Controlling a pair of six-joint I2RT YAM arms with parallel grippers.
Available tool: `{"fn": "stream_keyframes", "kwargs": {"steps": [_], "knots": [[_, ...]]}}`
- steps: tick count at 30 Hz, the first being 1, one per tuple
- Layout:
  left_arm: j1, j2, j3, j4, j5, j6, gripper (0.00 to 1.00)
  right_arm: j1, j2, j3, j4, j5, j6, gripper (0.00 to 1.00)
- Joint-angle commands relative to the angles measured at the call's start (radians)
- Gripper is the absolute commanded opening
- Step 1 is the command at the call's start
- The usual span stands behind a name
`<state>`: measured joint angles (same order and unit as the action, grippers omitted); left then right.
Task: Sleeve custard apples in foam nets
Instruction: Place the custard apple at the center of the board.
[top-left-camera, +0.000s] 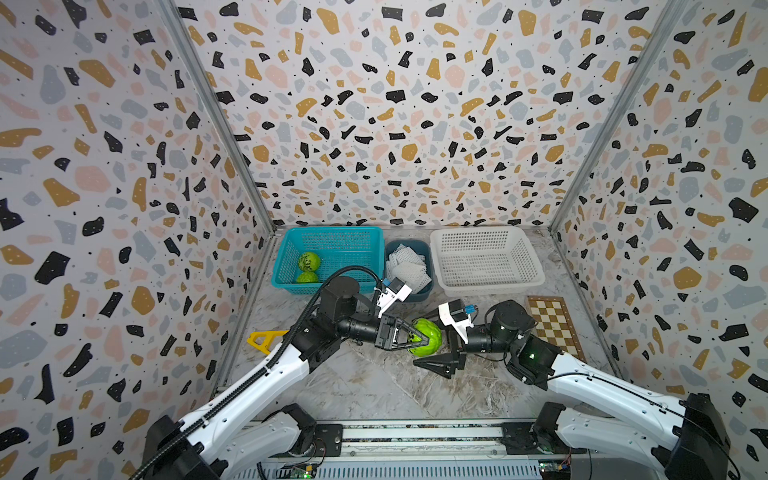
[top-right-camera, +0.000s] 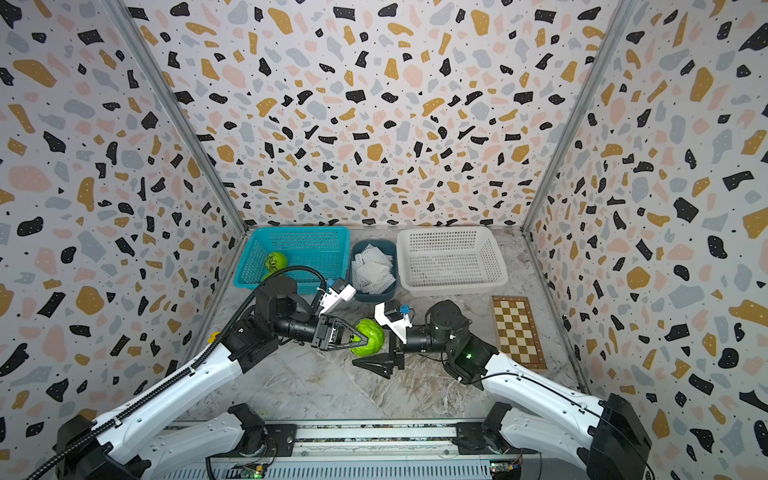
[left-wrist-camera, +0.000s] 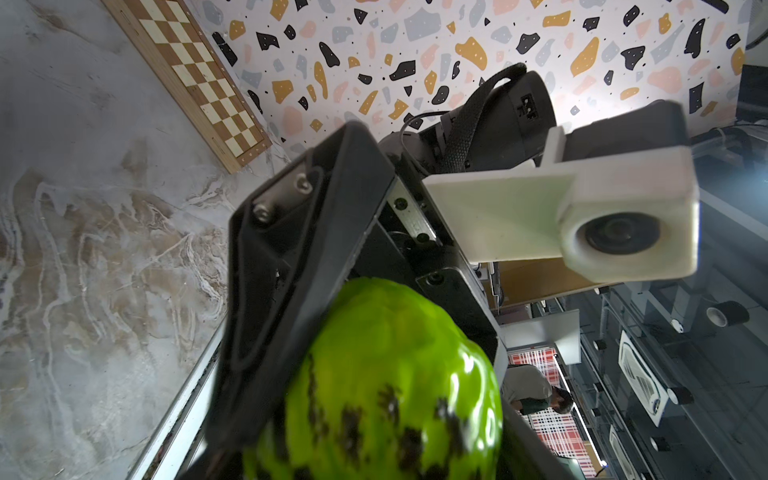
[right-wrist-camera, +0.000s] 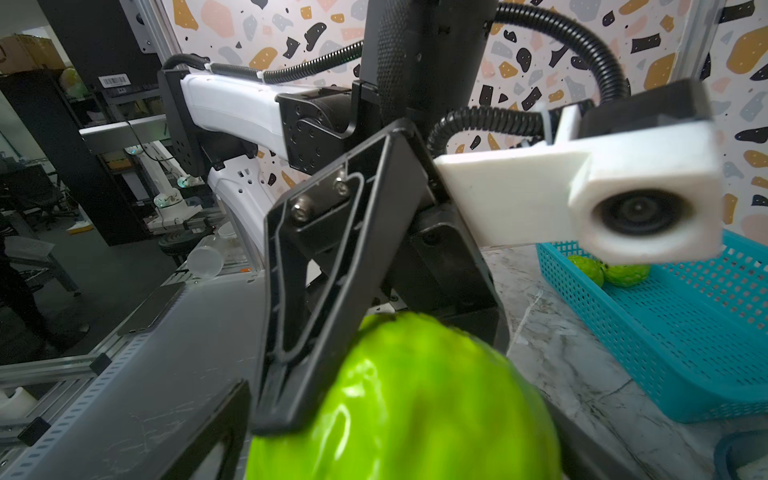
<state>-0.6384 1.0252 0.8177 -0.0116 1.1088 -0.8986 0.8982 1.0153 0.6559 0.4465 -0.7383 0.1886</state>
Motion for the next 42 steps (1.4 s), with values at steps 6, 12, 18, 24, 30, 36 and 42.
{"fn": "stream_keyframes", "kwargs": {"steps": [6, 12, 18, 24, 30, 36, 42], "knots": [[-0.003, -0.002, -0.002, 0.069, -0.046, -0.003, 0.77, 0.013, -0.018, 0.06, -0.029, 0.01, -0.017, 0.72], [0.005, -0.02, 0.004, -0.136, -0.217, 0.138, 0.96, -0.015, -0.027, 0.064, -0.137, 0.124, 0.0, 0.67], [0.077, -0.091, -0.055, -0.29, -0.467, 0.146, 0.96, -0.101, 0.064, 0.135, -0.439, 0.326, 0.043, 0.68], [0.095, -0.172, -0.104, -0.446, -0.781, 0.165, 0.96, -0.109, 0.323, 0.257, -0.718, 0.568, 0.054, 0.69], [0.096, -0.199, -0.115, -0.489, -0.838, 0.174, 0.96, -0.114, 0.531, 0.345, -0.775, 0.578, 0.067, 0.69], [0.097, -0.206, -0.149, -0.487, -0.83, 0.166, 0.95, -0.116, 0.667, 0.4, -0.81, 0.585, 0.06, 0.7], [0.096, -0.207, -0.182, -0.46, -0.819, 0.156, 0.95, -0.122, 0.721, 0.43, -0.868, 0.577, 0.041, 0.71]]}}
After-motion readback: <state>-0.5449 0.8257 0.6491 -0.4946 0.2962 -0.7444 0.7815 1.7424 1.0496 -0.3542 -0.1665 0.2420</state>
